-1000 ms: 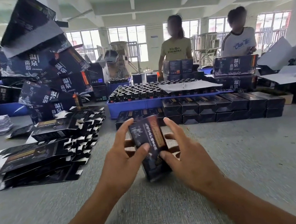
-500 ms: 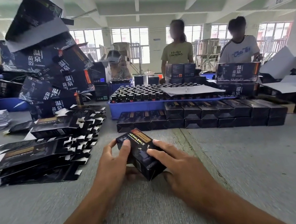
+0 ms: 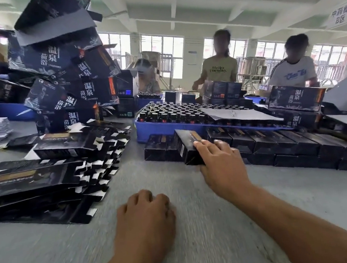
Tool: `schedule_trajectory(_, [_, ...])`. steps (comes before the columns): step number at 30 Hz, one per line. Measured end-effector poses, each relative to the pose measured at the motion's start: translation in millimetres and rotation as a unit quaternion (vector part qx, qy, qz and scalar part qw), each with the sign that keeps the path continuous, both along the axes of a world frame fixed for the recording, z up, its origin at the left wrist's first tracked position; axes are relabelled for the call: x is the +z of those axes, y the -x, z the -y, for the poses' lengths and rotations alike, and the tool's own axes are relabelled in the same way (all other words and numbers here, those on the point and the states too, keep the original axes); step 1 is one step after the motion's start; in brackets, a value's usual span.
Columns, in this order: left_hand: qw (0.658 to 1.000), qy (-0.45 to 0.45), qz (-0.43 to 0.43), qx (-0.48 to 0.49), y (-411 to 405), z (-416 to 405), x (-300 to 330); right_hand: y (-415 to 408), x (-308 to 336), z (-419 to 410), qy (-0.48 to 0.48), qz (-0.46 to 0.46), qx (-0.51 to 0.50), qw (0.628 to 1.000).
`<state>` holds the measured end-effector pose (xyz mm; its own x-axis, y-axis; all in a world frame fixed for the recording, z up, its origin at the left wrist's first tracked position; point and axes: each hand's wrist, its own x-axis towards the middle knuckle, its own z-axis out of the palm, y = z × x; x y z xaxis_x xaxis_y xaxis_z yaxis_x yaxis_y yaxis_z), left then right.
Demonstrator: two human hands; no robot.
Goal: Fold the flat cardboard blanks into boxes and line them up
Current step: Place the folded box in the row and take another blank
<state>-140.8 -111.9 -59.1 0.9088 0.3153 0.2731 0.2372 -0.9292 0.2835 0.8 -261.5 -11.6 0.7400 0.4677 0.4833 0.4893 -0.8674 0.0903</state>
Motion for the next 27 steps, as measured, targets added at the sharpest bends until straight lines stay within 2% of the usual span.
schedule_trajectory(7, [1.000, 0.012, 0.002, 0.016, -4, 1, -2, -80, 11, -29, 0.052, -0.043, -0.092, 0.993])
schedule_trajectory(14, [1.000, 0.017, 0.002, 0.011, -9, 1, -6, -110, 8, -38, 0.030, -0.089, -0.110, 0.989])
schedule_trajectory(20, [0.999, 0.039, 0.013, -0.004, -7, 3, -4, -64, -1, -30, -0.032, -0.074, -0.032, 0.996])
schedule_trajectory(27, [0.999, 0.046, -0.007, -0.010, 0, 2, 4, 46, -17, 2, -0.031, -0.259, 0.021, 0.965])
